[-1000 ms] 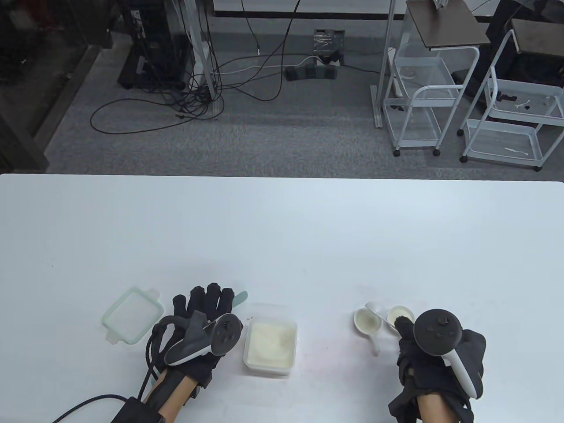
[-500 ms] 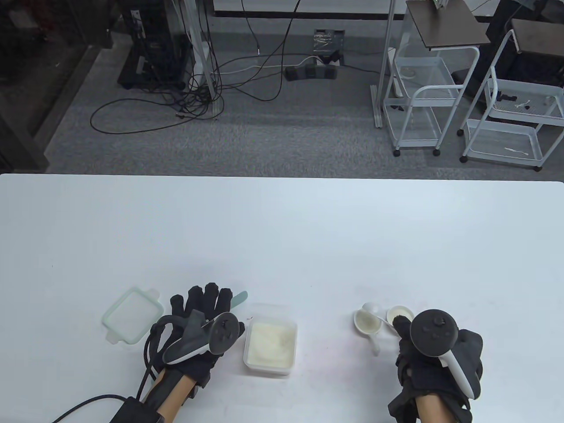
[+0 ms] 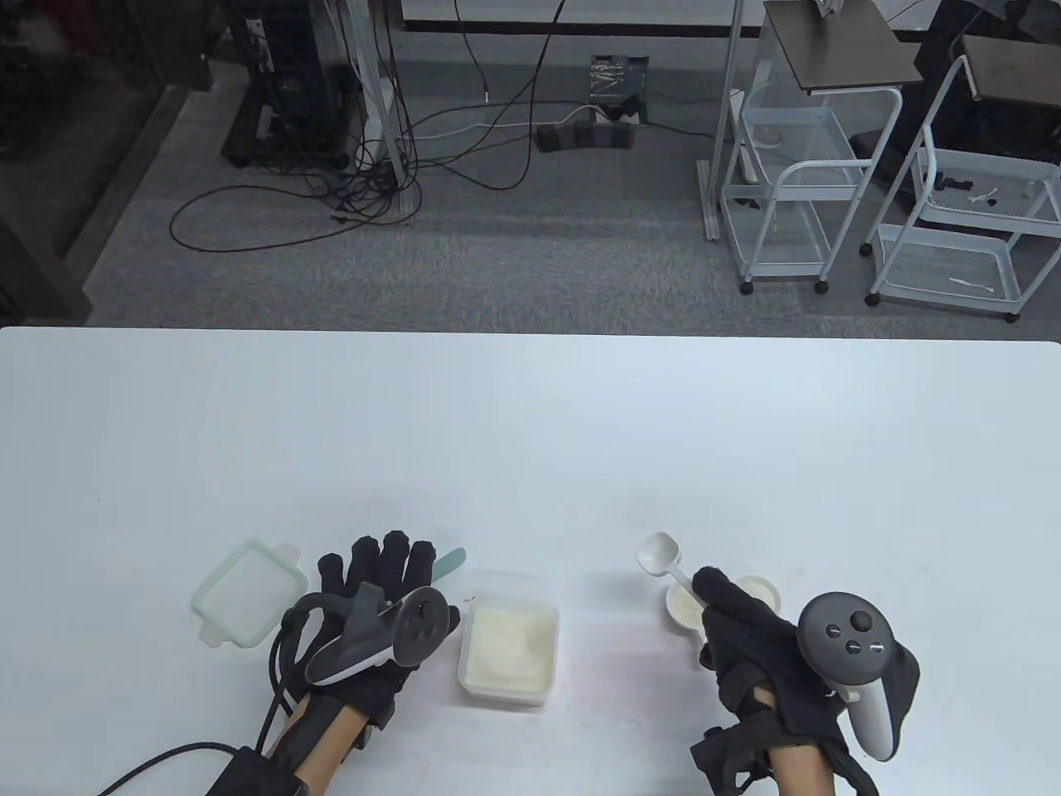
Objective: Scoop white sugar with coffee spoon and level it off using dessert spatula
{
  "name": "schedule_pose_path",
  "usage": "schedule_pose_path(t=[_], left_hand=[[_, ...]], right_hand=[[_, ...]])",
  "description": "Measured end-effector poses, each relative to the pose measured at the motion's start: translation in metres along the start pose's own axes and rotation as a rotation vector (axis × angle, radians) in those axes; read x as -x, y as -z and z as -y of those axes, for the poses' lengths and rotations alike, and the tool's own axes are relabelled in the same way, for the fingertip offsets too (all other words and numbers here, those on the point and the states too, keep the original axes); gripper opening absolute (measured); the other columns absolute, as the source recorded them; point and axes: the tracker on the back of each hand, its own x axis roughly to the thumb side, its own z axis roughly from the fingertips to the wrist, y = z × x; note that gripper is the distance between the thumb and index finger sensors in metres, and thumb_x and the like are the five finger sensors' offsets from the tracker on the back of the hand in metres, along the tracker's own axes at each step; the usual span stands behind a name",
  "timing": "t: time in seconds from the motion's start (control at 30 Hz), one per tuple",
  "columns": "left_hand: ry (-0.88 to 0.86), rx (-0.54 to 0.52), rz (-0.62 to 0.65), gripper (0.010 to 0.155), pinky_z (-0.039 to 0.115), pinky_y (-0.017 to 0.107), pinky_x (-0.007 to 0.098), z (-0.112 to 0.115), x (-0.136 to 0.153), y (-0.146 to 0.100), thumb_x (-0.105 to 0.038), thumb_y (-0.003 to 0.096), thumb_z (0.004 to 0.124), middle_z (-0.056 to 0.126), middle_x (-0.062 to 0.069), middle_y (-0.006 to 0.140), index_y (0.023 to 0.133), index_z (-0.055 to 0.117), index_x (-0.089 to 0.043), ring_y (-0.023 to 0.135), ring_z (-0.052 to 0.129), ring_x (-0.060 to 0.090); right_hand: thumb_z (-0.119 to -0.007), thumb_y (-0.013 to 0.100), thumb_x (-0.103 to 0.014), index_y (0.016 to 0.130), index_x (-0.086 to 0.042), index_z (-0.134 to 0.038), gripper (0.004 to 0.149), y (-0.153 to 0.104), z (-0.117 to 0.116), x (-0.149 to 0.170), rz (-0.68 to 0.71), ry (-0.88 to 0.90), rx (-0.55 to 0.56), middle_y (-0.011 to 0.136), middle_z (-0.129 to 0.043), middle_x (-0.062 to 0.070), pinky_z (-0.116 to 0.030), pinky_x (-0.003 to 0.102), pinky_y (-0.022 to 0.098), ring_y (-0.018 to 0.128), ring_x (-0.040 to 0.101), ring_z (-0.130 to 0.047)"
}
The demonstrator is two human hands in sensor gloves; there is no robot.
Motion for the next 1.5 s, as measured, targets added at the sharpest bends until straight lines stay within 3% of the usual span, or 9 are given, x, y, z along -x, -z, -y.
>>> schedule_pose_path(t=[0.17,0.63,0.8,1.03,1.2,1.5], left_hand=[[0.003,0.003,-0.001,0.087,0.042,0.068,0.084,0.0,-0.001,0.0,-0.063,0.0617,0.056,0.039,0.034,0.127,0.125,0.038,-0.006,0.108,0.049,0.064],[0.011,0.016,0.001,0.087,0.041,0.068,0.085,0.001,-0.003,0.0,-0.063,0.0617,0.056,0.038,0.033,0.127,0.125,0.037,-0.006,0.108,0.048,0.065],[0.015,0.022,0.003,0.087,0.041,0.068,0.085,0.002,-0.004,0.001,-0.063,0.0617,0.055,0.038,0.033,0.127,0.125,0.037,-0.006,0.108,0.048,0.065],[0.017,0.022,0.009,0.087,0.041,0.068,0.085,0.002,-0.006,0.0,-0.063,0.0618,0.056,0.038,0.033,0.127,0.125,0.037,-0.006,0.108,0.047,0.065],[0.015,0.025,0.012,0.087,0.041,0.068,0.085,0.002,-0.007,0.001,-0.063,0.0618,0.056,0.038,0.033,0.127,0.125,0.037,-0.006,0.108,0.047,0.065],[0.007,0.016,0.014,0.087,0.041,0.068,0.085,0.001,-0.006,0.0,-0.063,0.0617,0.056,0.038,0.033,0.127,0.125,0.037,-0.006,0.108,0.047,0.065]], right_hand=[[-0.078,0.058,-0.015,0.098,-0.004,-0.078,0.042,0.002,-0.014,-0.004,0.016,-0.044,0.009,0.067,-0.089,0.023,-0.077,0.063,0.055,0.048,0.031,-0.101],[-0.08,0.056,-0.016,0.098,-0.002,-0.077,0.044,0.016,-0.081,-0.001,0.016,-0.253,-0.064,0.069,-0.09,0.024,-0.078,0.063,0.055,0.049,0.031,-0.102],[-0.081,0.056,-0.015,0.101,-0.006,-0.07,0.047,0.014,-0.095,-0.002,-0.037,-0.396,-0.23,0.074,-0.092,0.027,-0.076,0.065,0.056,0.053,0.036,-0.103],[-0.085,0.055,-0.017,0.102,-0.008,-0.066,0.052,0.005,-0.125,-0.013,0.004,-0.761,-0.285,0.078,-0.094,0.027,-0.076,0.065,0.058,0.054,0.039,-0.104],[-0.088,0.053,-0.016,0.104,-0.007,-0.061,0.059,0.001,-0.143,-0.012,0.012,-0.866,-0.335,0.08,-0.093,0.028,-0.075,0.064,0.059,0.057,0.036,-0.103],[-0.087,0.053,-0.018,0.104,-0.004,-0.066,0.056,-0.001,-0.137,-0.019,0.017,-0.875,-0.296,0.087,-0.086,0.03,-0.069,0.067,0.062,0.064,0.04,-0.098]])
